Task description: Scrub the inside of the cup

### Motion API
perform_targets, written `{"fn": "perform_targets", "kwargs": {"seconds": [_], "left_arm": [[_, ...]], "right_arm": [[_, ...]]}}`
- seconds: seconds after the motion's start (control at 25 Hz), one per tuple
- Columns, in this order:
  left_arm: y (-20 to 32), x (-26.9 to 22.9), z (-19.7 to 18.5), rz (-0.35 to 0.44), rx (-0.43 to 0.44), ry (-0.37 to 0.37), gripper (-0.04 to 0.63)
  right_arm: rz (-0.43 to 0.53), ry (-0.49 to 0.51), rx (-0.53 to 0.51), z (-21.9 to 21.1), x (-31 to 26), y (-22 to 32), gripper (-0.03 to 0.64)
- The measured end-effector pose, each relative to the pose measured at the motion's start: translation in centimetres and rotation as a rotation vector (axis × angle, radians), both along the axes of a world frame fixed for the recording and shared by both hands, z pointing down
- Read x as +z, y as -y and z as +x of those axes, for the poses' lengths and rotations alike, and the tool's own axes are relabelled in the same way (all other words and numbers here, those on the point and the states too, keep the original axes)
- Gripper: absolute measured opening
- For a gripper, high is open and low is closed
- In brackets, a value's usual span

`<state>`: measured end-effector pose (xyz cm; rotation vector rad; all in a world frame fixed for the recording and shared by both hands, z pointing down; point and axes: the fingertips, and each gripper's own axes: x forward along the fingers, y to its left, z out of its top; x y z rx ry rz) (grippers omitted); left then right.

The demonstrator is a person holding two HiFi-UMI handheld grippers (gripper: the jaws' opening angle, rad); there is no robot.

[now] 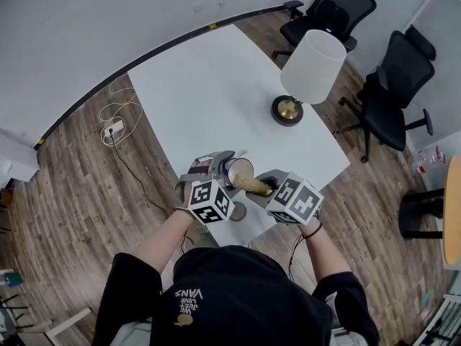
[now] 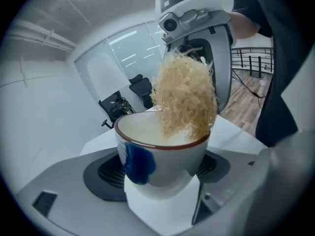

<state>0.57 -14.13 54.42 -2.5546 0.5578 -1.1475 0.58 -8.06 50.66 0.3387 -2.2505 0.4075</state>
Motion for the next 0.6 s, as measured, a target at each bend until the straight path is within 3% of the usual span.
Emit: {"fn": "perform_targets", "kwargs": {"seconds": [0.12,0.32,0.6], "left_arm": [[0.5,0.1,0.3,-0.030,-0.022,-0.046,0.402],[1.7,-0.2,0.6,-0.111,-0.077,-0.185,0.402],[3.6,-0.2,0.9,-0.184,-0.135,-0.367,0.402]], "right_arm": [[-0.007,0.161,0.104,-0.1,-0.4,0.7,0.094],[0.030,0.416,0.312,0.6,-1.9,2.8,0.094],[0.096,0.568,0.499,2.7,-2.9,5.0,0.094]]}}
